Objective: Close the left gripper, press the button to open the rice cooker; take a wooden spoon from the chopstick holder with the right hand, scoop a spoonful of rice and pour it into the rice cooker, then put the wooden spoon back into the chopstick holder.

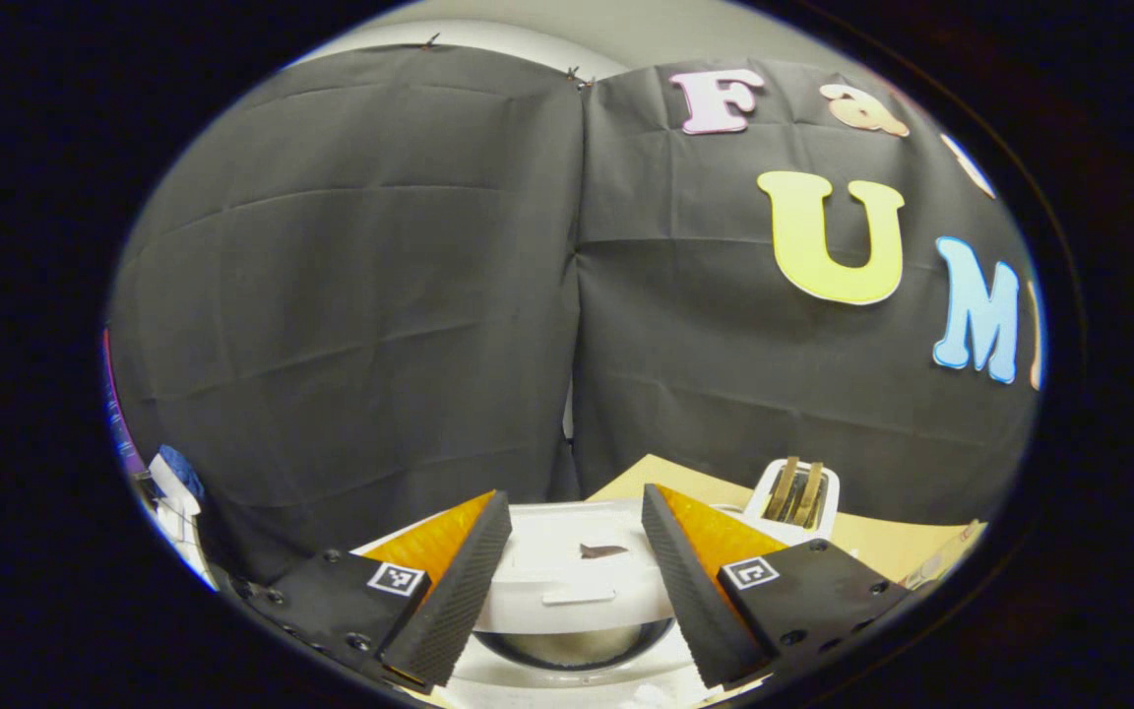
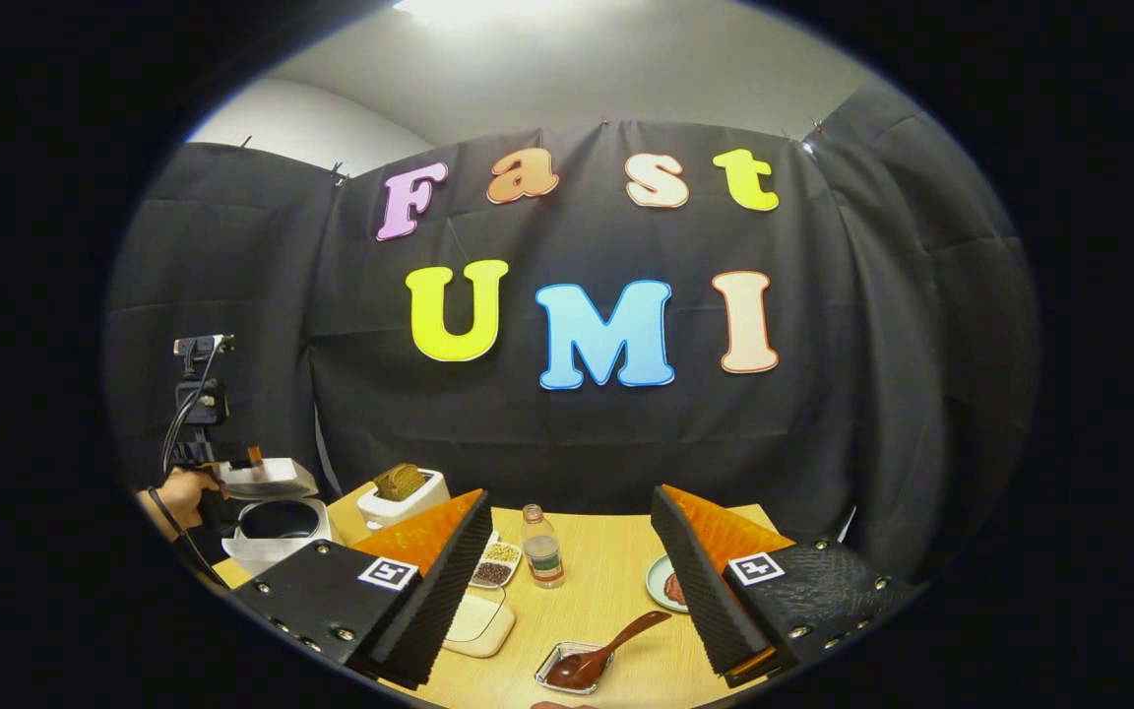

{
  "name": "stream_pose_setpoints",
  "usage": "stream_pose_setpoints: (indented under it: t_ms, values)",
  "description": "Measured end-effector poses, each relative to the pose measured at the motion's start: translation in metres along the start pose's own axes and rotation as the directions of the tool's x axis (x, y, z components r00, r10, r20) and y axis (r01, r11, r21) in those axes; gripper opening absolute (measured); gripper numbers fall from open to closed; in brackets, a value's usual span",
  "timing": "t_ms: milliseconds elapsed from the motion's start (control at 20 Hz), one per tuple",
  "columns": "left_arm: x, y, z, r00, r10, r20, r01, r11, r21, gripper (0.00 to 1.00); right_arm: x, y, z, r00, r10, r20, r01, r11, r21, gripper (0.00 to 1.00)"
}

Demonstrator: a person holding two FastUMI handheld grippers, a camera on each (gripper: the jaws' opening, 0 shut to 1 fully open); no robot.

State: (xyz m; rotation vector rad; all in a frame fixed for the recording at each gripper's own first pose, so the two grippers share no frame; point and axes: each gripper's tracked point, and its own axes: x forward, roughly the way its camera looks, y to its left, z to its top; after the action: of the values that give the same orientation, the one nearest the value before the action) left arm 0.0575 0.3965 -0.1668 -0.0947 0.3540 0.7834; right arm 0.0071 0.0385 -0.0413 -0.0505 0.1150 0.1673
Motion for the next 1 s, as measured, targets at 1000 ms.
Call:
stream_pose_setpoints:
  t_ms: [1000]
  values:
    - [0.008,-0.011,-0.119,0.976,-0.06,-0.209,0.071,0.997,0.043,0.9,-0.022,0.007,-0.006,1.0,-0.016,-0.02,0.016,1.0,-0.003,0.99]
